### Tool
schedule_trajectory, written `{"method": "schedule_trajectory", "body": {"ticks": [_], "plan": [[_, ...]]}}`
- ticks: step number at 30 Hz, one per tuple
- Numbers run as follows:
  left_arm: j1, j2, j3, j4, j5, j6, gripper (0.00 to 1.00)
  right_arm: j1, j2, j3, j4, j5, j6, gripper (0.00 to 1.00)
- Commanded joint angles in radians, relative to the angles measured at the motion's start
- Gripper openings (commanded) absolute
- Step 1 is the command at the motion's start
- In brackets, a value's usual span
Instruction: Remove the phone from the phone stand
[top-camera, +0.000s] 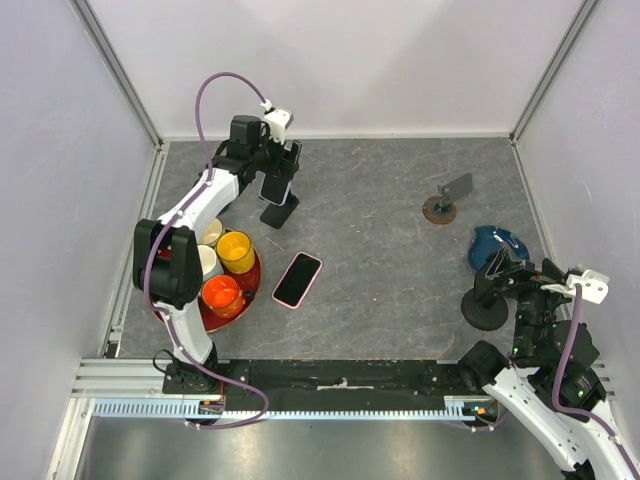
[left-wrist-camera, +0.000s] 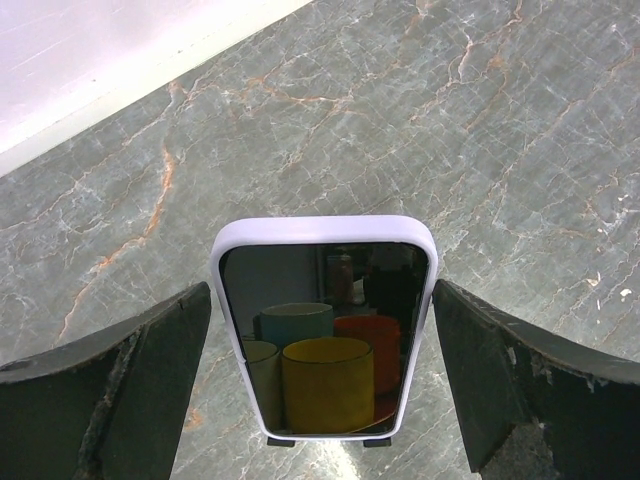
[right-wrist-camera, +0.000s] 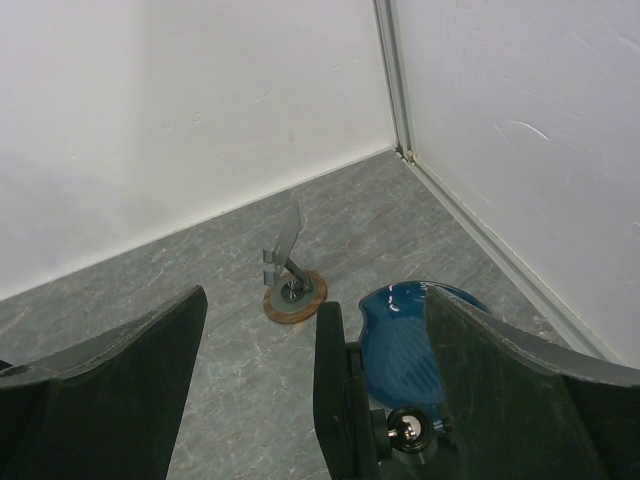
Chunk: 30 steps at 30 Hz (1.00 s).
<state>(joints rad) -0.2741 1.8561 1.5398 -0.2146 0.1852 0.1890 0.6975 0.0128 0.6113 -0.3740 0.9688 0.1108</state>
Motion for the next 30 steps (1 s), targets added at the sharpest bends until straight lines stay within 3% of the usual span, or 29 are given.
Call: {"method": "schedule_trajectory", "body": {"ticks": [1,21,30], "plan": [[0.006,0.018,0.011,0.046,0.000,0.004,0.98,0.002,-0.010,-0.005,0.027,-0.005,-0.017,0.97],[-0.017,0.020,-0.026,0.061,-0.093,-0.003,0.96,0.002,-0.010,-0.004,0.029,-0.012,-0.017,0.96],[-0.020,0.023,-0.029,0.061,-0.063,-0.028,0.96,0.002,-0.008,-0.005,0.029,-0.016,-0.017,0.96]]}}
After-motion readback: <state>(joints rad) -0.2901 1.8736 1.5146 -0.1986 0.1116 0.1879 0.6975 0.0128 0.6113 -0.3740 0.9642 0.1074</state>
